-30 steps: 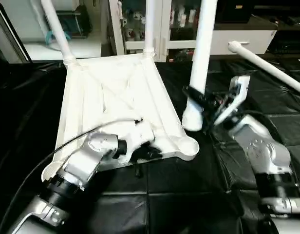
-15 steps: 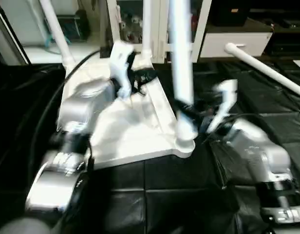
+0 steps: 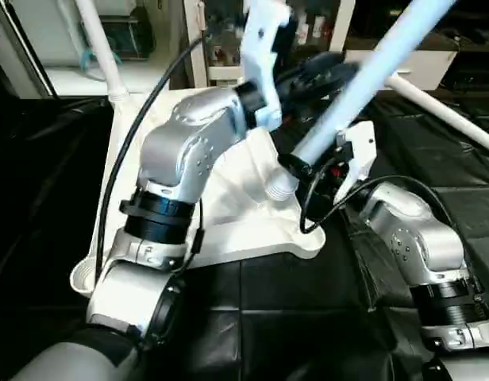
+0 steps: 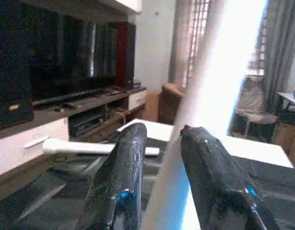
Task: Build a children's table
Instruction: Insert table leg to table base
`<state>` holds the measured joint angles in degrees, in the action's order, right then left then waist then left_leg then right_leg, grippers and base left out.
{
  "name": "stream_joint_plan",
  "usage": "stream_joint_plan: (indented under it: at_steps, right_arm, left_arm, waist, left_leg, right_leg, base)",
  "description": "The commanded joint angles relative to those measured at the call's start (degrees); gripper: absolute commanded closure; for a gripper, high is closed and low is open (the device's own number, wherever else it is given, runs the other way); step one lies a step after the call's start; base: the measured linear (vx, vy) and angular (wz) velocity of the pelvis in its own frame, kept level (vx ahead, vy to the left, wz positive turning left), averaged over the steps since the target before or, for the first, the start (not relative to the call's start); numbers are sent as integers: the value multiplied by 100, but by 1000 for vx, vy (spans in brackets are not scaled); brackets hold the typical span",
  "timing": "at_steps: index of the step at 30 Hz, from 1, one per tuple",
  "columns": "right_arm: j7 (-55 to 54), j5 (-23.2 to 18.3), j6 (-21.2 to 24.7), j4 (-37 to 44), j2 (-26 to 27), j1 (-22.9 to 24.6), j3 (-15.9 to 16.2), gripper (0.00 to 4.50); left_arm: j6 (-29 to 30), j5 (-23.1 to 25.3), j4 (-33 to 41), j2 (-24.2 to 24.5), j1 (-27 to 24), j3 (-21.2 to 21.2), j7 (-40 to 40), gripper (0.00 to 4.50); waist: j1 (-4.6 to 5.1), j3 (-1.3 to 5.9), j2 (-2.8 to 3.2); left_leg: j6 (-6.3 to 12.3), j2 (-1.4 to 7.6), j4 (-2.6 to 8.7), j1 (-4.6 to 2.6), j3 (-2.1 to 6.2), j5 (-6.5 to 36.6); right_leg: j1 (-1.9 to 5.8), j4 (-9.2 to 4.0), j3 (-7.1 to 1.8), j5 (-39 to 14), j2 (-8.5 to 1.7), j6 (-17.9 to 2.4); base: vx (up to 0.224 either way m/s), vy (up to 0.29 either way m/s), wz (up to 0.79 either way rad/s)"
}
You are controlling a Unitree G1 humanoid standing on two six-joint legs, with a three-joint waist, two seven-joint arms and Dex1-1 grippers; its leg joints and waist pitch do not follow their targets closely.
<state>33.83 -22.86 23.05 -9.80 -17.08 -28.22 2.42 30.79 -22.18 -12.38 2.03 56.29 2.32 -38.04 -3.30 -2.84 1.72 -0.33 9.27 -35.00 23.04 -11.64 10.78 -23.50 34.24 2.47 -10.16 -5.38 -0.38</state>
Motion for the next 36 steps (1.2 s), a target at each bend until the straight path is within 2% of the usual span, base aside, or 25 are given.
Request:
stream_joint_plan:
  at_steps: [1, 2, 4, 5, 7, 9, 10, 11, 12, 13, 14, 17, 18, 20, 21, 24, 26, 27, 28, 29, 30, 32, 33, 34, 36]
  right_arm:
    - [-6, 93, 40, -1, -35, 4, 102, 268]
    - [28, 90, 59, 41, -77, 25, 56, 268]
    - [53, 74, 79, 75, -107, 36, 35, 268]
    - [105, 46, 115, 125, -160, 52, -5, 268]
    - [236, -13, 205, 203, -287, 78, -55, 268]
    - [304, -47, 253, 241, -343, 91, -63, 268]
    - [451, -119, 353, 321, -474, 116, -99, 268]
    - [539, -154, 405, 369, -552, 133, -114, 268]
    - [659, -198, 471, 435, -661, 161, -131, 268]
    - [821, -252, 556, 527, -815, 210, -152, 268]
    - [933, -289, 620, 599, -929, 254, -165, 268]
    - [1118, -380, 778, 765, -1134, 385, -189, 268]
    - [1153, -392, 812, 823, -1181, 436, -180, 268]
    - [1178, -410, 859, 911, -1228, 501, -172, 268]
    - [1174, -412, 881, 963, -1240, 530, -168, 268]
    - [1173, -430, 952, 1055, -1243, 567, -190, 268]
    - [1151, -480, 1022, 1155, -1268, 609, -198, 268]
    - [1149, -476, 1041, 1182, -1268, 624, -207, 268]
    - [1143, -473, 1054, 1207, -1259, 645, -219, 268]
    - [1137, -466, 1061, 1221, -1253, 662, -230, 268]
    - [1118, -452, 1082, 1261, -1244, 691, -245, 268]
    - [1083, -453, 1111, 1333, -1235, 735, -255, 268]
    - [1069, -458, 1118, 1360, -1237, 751, -264, 268]
    - [1053, -462, 1134, 1393, -1236, 766, -271, 268]
    - [1030, -493, 1191, 1488, -1251, 804, -300, 268]
  left_arm:
    - [-86, 186, -109, 11, -19, 97, 19, 296]
    - [-427, 735, -433, 363, -240, 147, 305, 296]
    - [-541, 887, -500, 509, -339, 193, 319, 296]
    - [-664, 1048, -496, 751, -525, 322, 233, 296]
    - [-848, 1230, -393, 1176, -900, 609, -129, 296]
    - [-884, 1243, -328, 1299, -1033, 700, -301, 296]
    - [-986, 1219, -210, 1514, -1297, 853, -721, 296]
    - [-996, 1188, -133, 1624, -1428, 939, -950, 269]
    - [-1006, 1154, -45, 1751, -1592, 1046, -1225, 269]
    - [-1013, 1119, 44, 1877, -1790, 1175, -1527, 263]
    - [-992, 1070, 110, 1938, -1928, 1265, -1729, 263]
    - [-876, 800, 294, 1899, -2229, 1445, -2108, 236]
    - [-859, 750, 332, 1869, -2307, 1539, -2188, 221]
    - [-859, 736, 344, 1837, -2401, 1649, -2300, 220]
    - [-1028, 886, 187, 1825, -2413, 1741, -2304, 216]
    - [-1373, 1163, -176, 1800, -2402, 1868, -2313, 184]
    - [-1604, 1355, -468, 1806, -2380, 1966, -2383, 176]
    - [-1604, 1371, -511, 1816, -2377, 1991, -2435, 176]
    - [-1574, 1358, -561, 1817, -2373, 2011, -2501, 175]
    - [-1544, 1351, -609, 1819, -2366, 2038, -2562, 175]
    - [-1592, 1402, -710, 1834, -2350, 2095, -2570, 174]
    - [-1868, 1677, -1041, 1882, -2284, 2245, -2428, 174]
    - [-1948, 1768, -1209, 1870, -2245, 2264, -2333, 174]
    - [-2027, 1830, -1337, 1854, -2221, 2259, -2289, 193]
    - [-2093, 1930, -1526, 1829, -2175, 2241, -2249, 211]
  waist:
    - [9, 375, -65]
    - [31, 378, -113]
    - [88, 367, -88]
    - [100, 376, -101]
    - [126, 389, -69]
    - [125, 409, -65]
    - [113, 410, -74]
    - [100, 409, -57]
    - [83, 414, -72]
    - [60, 418, -91]
    - [57, 409, -84]
    - [31, 410, -77]
    - [21, 403, -63]
    - [19, 381, -74]
    - [21, 375, -49]
    - [69, 362, -72]
    - [94, 363, -26]
    - [119, 369, -42]
    - [129, 379, 9]
    - [145, 378, -12]
    - [139, 381, 30]
    - [154, 399, 65]
    - [162, 398, 36]
    - [160, 401, 70]
    - [152, 416, 58]
  left_leg:
    - [378, 346, 407, -197, 158, 877]
    - [294, 349, 416, -207, 159, 983]
    - [178, 334, 455, -164, 192, 1118]
    - [155, 332, 452, -173, 190, 1117]
    - [131, 340, 459, -173, 197, 1080]
    - [117, 345, 446, -209, 177, 992]
    - [142, 353, 448, -210, 181, 953]
    - [159, 363, 448, -203, 169, 903]
    - [170, 361, 443, -218, 168, 855]
    - [236, 384, 449, -201, 176, 735]
    - [250, 380, 447, -210, 163, 706]
    - [274, 364, 429, -221, 133, 662]
    - [244, 365, 433, -223, 130, 775]
    - [141, 375, 458, -227, 139, 1027]
    - [102, 376, 460, -231, 143, 1109]
    - [-15, 357, 479, -223, 161, 1378]
    - [-87, 350, 490, -221, 180, 1478]
    - [-120, 353, 498, -212, 186, 1499]
    - [-147, 354, 500, -215, 195, 1497]
    - [-144, 356, 502, -214, 189, 1512]
    - [-149, 354, 498, -223, 194, 1533]
    - [-126, 344, 484, -225, 191, 1528]
    - [-96, 340, 483, -219, 183, 1507]
    - [-87, 335, 475, -217, 187, 1484]
    - [-16, 341, 460, -210, 183, 1339]
  right_leg:
    - [296, -370, -163, -937, -284, -1402]
    - [293, -399, -167, -1076, -280, -1298]
    - [317, -404, -165, -1309, -279, -1062]
    - [309, -409, -164, -1329, -275, -1038]
    - [295, -394, -166, -1238, -268, -1043]
    - [257, -367, -170, -1048, -261, -1133]
    - [259, -361, -170, -942, -268, -1194]
    - [253, -331, -180, -812, -272, -1242]
    - [251, -329, -175, -759, -273, -1260]
    - [288, -286, -179, -615, -295, -1283]
    - [263, -289, -180, -590, -279, -1289]
    - [252, -282, -189, -537, -285, -1333]
    - [247, -310, -194, -685, -301, -1342]
    - [240, -353, -200, -1002, -302, -1280]
    - [234, -356, -204, -1085, -304, -1263]
    - [231, -414, -203, -1493, -285, -1074]
    - [231, -427, -204, -1622, -286, -980]
    - [234, -428, -203, -1622, -288, -958]
    - [235, -412, -201, -1545, -293, -1000]
    - [227, -425, -199, -1508, -284, -1016]
    - [222, -415, -200, -1444, -286, -1057]
    - [230, -398, -198, -1225, -272, -1106]
    - [231, -415, -198, -1179, -264, -1107]
    - [236, -406, -197, -1134, -266, -1116]
    - [263, -385, -197, -965, -282, -1207]
  base:
    - [0, 0, 0]
    - [0, 0, 0]
    - [0, 0, 0]
    - [0, 0, 0]
    - [0, 0, 0]
    - [0, 0, 0]
    - [0, 0, 0]
    - [0, 0, 0]
    - [0, 0, 0]
    - [0, 0, 0]
    - [0, 0, 0]
    - [0, 0, 0]
    - [0, 0, 0]
    - [0, 0, 0]
    - [0, 0, 0]
    - [0, 0, 0]
    - [0, 0, 0]
    - [0, 0, 0]
    - [0, 0, 0]
    - [0, 0, 0]
    - [0, 0, 0]
    - [0, 0, 0]
    - [0, 0, 0]
    - [0, 0, 0]
    - [0, 0, 0]
